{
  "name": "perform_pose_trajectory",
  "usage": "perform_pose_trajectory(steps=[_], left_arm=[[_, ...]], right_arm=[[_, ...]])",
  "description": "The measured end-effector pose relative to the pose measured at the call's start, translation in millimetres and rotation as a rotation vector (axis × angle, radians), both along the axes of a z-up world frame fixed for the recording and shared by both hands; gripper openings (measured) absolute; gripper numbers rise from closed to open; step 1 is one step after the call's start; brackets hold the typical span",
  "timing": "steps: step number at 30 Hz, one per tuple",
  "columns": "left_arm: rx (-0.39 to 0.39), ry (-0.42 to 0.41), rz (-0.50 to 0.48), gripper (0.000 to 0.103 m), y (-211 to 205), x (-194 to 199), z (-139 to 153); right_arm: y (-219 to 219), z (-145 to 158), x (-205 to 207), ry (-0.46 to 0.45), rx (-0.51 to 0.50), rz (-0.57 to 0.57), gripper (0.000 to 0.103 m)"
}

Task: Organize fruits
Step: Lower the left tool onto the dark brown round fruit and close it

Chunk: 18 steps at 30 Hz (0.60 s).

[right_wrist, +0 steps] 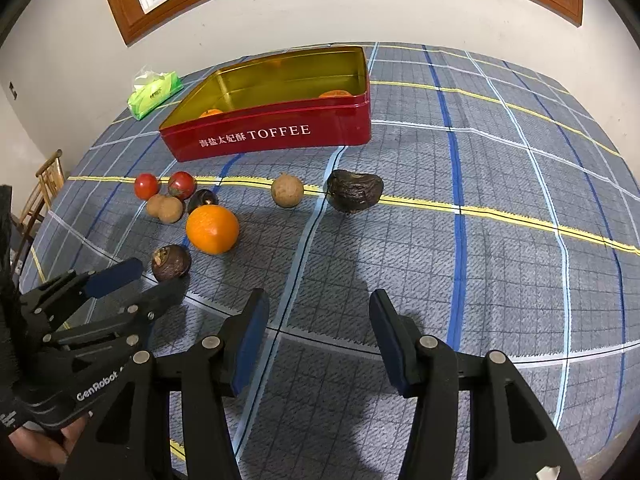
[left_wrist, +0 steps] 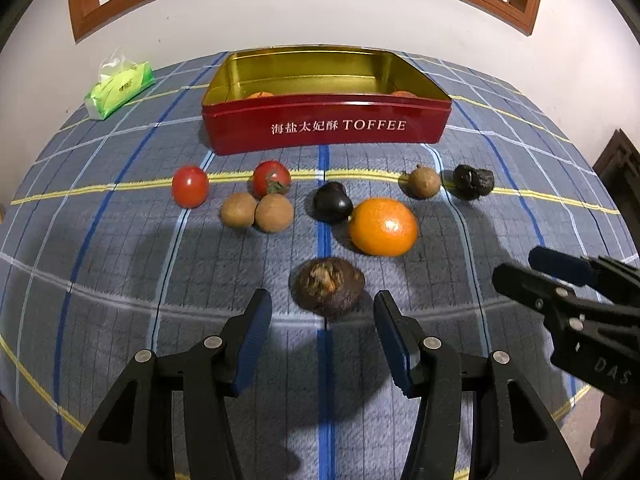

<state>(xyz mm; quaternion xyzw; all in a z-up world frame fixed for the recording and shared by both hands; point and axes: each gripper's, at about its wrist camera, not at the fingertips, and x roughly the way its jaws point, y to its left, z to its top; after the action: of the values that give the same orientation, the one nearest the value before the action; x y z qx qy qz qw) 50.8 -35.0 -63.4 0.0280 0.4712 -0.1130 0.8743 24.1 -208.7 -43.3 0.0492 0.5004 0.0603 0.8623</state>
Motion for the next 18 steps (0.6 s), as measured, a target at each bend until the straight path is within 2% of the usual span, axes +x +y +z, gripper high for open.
perform_pose_trajectory(steps=[11, 15, 18], left_arm=[[-0.014, -0.022, -0.002, 0.052, 6, 10, -4], [-0.019, -0.025, -0.005, 0.039, 6, 10, -4], [-0.021, -0.024, 0.003, 0.037, 9, 10, -5]], right_arm=[[1, -3, 6, 0.002, 0.001, 0.004, 0.050], [6, -4, 9, 0.003, -0.002, 0.013, 0.050], [10, -5, 11, 0.004, -0.008, 0.023, 0.050]])
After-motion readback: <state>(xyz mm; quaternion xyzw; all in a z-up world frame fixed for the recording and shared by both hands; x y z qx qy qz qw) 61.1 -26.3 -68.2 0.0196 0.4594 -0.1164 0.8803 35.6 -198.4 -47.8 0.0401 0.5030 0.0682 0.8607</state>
